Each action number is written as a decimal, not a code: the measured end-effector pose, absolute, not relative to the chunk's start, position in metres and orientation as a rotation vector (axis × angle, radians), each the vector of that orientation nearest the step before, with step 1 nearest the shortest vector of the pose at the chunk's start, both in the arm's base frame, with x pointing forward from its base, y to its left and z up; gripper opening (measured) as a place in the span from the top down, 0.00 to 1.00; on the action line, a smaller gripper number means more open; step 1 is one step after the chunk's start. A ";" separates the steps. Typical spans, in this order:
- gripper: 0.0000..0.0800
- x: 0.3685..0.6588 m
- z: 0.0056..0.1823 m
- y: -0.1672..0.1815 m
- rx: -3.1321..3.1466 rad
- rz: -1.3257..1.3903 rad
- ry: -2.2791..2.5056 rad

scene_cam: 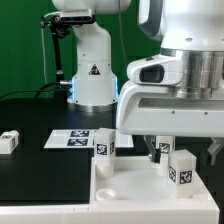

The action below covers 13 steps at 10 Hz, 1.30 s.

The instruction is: Assemble square table

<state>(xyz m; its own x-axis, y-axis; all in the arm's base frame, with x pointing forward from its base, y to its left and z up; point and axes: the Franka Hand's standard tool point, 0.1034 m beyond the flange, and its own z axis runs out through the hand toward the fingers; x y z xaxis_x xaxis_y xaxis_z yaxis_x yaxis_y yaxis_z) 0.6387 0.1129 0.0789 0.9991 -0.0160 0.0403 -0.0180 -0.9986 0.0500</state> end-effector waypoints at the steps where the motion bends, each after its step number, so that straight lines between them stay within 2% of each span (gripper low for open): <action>1: 0.19 0.639 0.079 0.112 3.085 0.061 0.035; 3: 0.19 0.641 0.081 0.110 3.079 0.060 0.146; 4: 0.34 0.641 0.080 0.110 3.081 0.060 0.113; 5: 0.53 0.641 0.080 0.110 3.082 0.061 0.080; 6: 0.64 0.641 0.080 0.110 3.082 0.062 0.081; 13: 0.63 0.638 0.080 0.098 2.958 0.071 -0.914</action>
Offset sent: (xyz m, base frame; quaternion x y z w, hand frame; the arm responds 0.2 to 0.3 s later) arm 0.0000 0.0000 0.0000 0.0000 0.0000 0.0000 1.0000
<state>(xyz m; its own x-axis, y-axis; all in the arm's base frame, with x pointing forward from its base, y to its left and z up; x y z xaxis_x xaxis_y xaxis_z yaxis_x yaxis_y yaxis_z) 0.6384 0.0978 0.0804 0.8247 -0.5627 0.0573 -0.5648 -0.8247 0.0293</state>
